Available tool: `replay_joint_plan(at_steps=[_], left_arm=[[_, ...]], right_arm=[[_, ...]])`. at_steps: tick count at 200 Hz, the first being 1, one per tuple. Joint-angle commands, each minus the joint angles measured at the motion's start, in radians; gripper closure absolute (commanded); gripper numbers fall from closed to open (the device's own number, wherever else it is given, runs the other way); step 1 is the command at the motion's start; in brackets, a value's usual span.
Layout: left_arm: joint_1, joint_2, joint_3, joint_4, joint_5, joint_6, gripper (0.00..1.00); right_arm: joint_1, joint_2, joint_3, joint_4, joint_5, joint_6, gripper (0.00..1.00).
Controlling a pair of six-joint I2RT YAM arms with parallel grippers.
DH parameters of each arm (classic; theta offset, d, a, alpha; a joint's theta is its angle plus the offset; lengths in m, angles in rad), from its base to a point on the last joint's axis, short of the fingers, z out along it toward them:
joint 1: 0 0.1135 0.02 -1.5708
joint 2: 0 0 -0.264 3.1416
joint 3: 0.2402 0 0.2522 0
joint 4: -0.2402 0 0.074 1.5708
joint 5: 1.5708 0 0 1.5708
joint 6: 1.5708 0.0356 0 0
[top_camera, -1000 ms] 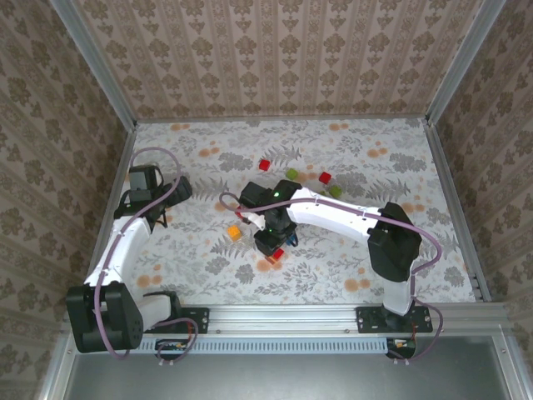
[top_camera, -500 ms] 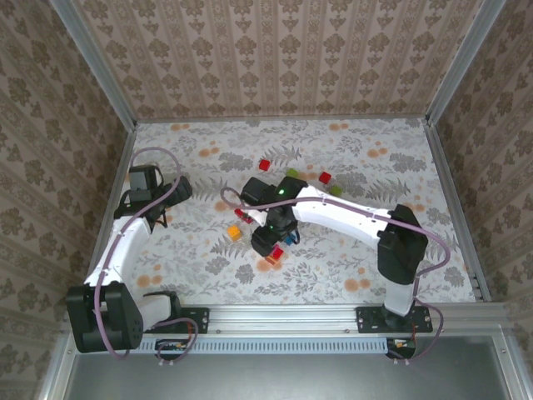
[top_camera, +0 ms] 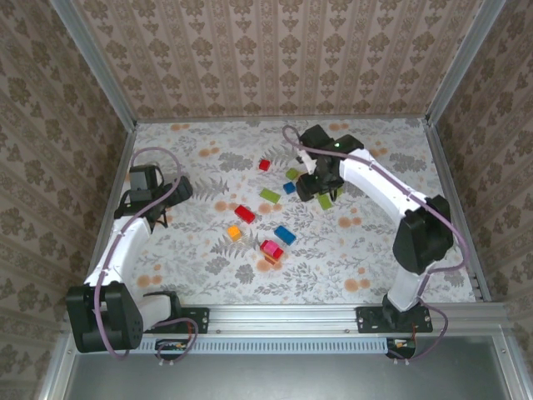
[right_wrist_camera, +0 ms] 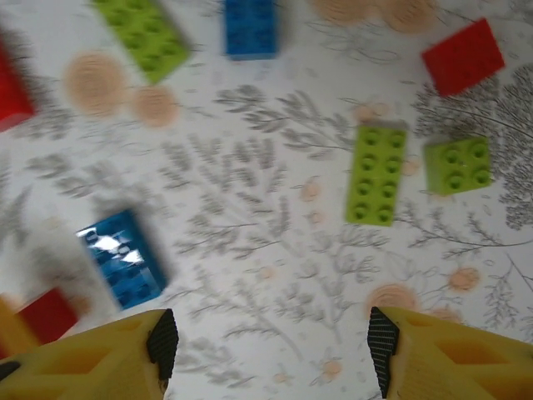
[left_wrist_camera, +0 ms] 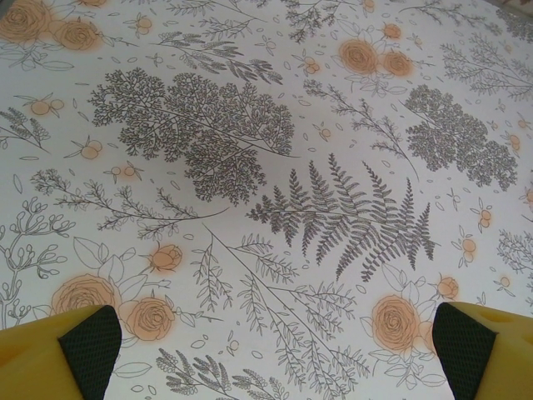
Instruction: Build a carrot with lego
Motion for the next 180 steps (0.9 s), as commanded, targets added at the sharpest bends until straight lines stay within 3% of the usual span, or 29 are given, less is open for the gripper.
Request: replay_joint_plan(at_steps=[1,55,180], left_arm=[[-0.006,-0.005,0.023,-0.014,0.010,0.011,0.00],[-0.008,-0.004,0.023,-0.013,0.006,0.013,0.00],[-0.011,0.005,0.027,-0.008,0.007,0.013,0.00]], right_arm=[[-0.041,0.103,-0.008,0.030,-0.018,-0.030,0.36],[-0.098,0.233,-0.011,0.077,-0.042,-0.037,0.37],[-0.136,0.330,-0.003,0.107,-0.047,-0.036,0.38]])
